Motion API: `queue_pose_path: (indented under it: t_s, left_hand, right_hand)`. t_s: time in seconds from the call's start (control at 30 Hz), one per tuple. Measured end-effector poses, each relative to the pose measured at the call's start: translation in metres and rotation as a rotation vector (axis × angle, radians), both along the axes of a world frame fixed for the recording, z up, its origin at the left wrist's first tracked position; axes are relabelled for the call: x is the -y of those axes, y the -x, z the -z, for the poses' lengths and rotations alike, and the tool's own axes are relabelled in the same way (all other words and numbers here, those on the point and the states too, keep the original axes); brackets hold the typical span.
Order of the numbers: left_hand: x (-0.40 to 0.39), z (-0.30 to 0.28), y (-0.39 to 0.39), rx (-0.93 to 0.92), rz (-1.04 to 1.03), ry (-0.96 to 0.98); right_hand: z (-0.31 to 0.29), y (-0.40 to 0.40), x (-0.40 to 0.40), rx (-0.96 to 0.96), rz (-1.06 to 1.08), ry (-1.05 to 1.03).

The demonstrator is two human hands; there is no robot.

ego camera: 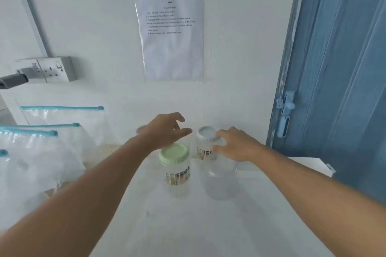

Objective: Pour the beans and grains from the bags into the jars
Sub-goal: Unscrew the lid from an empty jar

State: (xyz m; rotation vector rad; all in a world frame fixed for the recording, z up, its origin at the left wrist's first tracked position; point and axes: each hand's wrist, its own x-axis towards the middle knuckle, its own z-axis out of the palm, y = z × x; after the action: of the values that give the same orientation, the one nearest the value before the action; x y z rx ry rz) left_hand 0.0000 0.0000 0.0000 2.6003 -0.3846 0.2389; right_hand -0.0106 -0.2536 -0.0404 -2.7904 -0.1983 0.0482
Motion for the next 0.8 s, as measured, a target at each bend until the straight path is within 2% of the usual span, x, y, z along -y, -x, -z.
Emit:
queue_pose_path:
  t_s: [0.07, 0.13, 0.33, 0.47, 0.6, 0.73, 0.8]
  left_hand:
    - [0.006, 0.01, 0.007, 0.002, -0.02, -0.083]
    - [0.01, 0.025, 0.012, 0.013, -0.001, -0.082]
    - [0.024, 0.045, 0.04, 0.02, 0.069, 0.069]
    - [0.038, 0.082, 0.08, 0.044, 0.179, 0.155]
    - [0.047, 0.137, 0.117, -0.1, 0.176, 0.184]
    - [0.055, 0.172, 0.12, -0.334, 0.109, 0.422]
    - [0.061, 0.179, 0.116, -0.377, 0.129, 0.507]
  right_hand:
    - [0.017, 0.006, -0.001, -0.071, -0.007, 0.073]
    - [0.042, 0.015, -0.001, -0.16, -0.011, 0.087]
    - [0.064, 0.039, 0.002, -0.132, -0.027, -0.075]
    - [0.073, 0.071, 0.01, -0.13, -0.064, -0.206]
    - [0.084, 0.099, 0.014, -0.098, -0.083, -0.285]
    - [0.088, 0.112, 0.015, -0.107, -0.111, -0.343]
    - [0.088, 0.116, 0.016, -0.107, -0.141, -0.338]
